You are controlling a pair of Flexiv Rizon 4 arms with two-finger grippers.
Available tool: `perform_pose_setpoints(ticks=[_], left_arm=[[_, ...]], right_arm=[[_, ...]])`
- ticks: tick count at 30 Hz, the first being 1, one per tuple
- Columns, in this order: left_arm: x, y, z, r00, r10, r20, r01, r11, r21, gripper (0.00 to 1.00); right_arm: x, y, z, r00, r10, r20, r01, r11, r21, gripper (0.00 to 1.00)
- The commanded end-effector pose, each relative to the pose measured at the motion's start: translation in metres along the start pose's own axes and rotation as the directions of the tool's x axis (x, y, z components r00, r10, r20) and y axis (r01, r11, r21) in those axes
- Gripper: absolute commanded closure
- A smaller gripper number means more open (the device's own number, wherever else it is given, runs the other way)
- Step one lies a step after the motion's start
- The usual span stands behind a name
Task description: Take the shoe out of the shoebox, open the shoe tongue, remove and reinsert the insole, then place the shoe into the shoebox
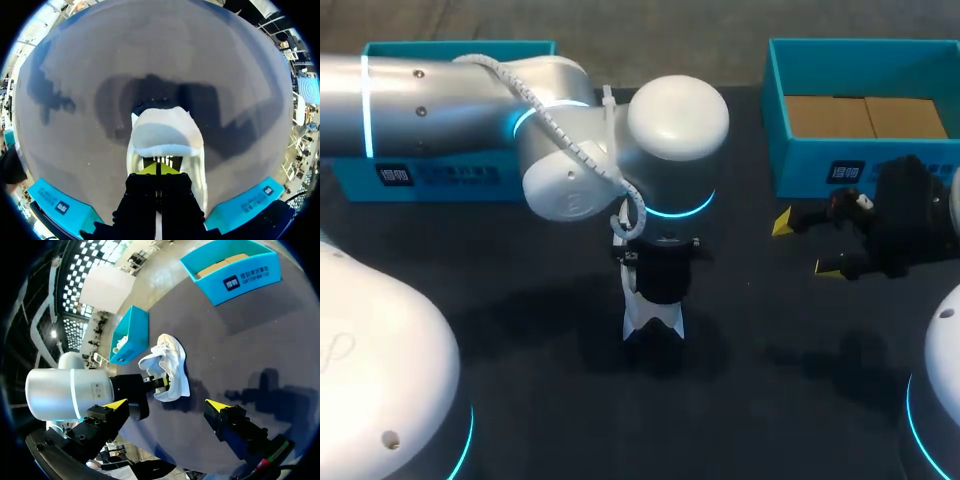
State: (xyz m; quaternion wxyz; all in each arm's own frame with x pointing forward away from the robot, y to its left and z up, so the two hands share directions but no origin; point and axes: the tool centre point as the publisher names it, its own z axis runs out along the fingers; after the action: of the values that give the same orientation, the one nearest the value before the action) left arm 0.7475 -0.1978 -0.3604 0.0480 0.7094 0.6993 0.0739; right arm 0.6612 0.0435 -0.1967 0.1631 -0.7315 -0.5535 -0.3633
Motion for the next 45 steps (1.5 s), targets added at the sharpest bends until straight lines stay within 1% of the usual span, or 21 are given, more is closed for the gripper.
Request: perform_pose_setpoints(ticks=[1,13,14,16,17,19,25,33,34,35,37,40,45], left_arm=[[0.003,0.000,-0.001,1.000,0.000,0.005,0.000,1.000,-0.002,1.00],[0.003,0.000,-0.001,1.000,0.000,0.005,0.000,1.000,-0.002,1.00],[0.006,0.001,0.000,1.000,-0.002,0.004,0.002,1.000,-0.005,1.00],[0.011,0.005,0.003,1.000,-0.019,-0.003,0.019,0.998,-0.052,1.00],[0.017,-0.001,0.002,1.000,-0.027,-0.012,0.026,0.997,-0.072,1.00],[0.022,-0.002,0.003,0.998,-0.062,0.003,0.062,0.991,-0.119,1.00],[0.022,0.005,0.008,0.994,-0.111,0.014,0.112,0.980,-0.162,1.00],[0.016,0.027,0.006,0.991,-0.131,0.019,0.132,0.976,-0.171,1.00],[0.015,0.034,0.006,0.992,-0.128,0.022,0.130,0.978,-0.166,1.00],[0.015,0.037,0.006,0.991,-0.129,0.021,0.131,0.975,-0.178,1.00],[0.014,0.049,0.008,0.993,-0.117,0.026,0.120,0.979,-0.164,1.00],[0.011,0.062,0.008,0.993,-0.121,0.017,0.122,0.977,-0.177,1.00],[0.010,0.070,0.009,0.993,-0.114,0.001,0.112,0.978,-0.178,1.00]], right_arm=[[0.000,-0.002,0.000,1.000,0.001,0.002,-0.001,1.000,-0.004,0.00],[0.000,-0.002,0.000,1.000,0.001,0.002,-0.001,1.000,-0.004,0.00],[0.000,-0.002,0.000,1.000,0.001,0.002,-0.001,1.000,-0.004,0.00],[0.000,-0.002,0.000,1.000,0.001,0.002,-0.001,1.000,-0.004,0.00],[0.000,-0.002,0.000,1.000,0.001,0.002,-0.001,1.000,-0.004,0.00],[0.000,-0.002,0.000,1.000,0.001,0.002,-0.001,1.000,-0.004,0.00],[0.000,-0.002,0.000,1.000,0.001,0.002,-0.001,1.000,-0.004,0.00],[0.000,-0.002,0.000,1.000,0.001,0.002,-0.001,1.000,-0.004,0.00],[0.000,-0.002,0.000,1.000,0.001,0.002,-0.001,1.000,-0.004,0.00],[0.000,-0.002,0.000,1.000,0.001,0.002,-0.001,1.000,-0.004,0.00],[0.000,-0.002,0.000,1.000,0.001,0.002,-0.001,1.000,-0.004,0.00],[0.000,-0.002,0.000,1.000,0.001,0.002,-0.001,1.000,-0.004,0.00],[0.000,-0.002,0.000,1.000,0.001,0.002,-0.001,1.000,-0.004,0.00]])
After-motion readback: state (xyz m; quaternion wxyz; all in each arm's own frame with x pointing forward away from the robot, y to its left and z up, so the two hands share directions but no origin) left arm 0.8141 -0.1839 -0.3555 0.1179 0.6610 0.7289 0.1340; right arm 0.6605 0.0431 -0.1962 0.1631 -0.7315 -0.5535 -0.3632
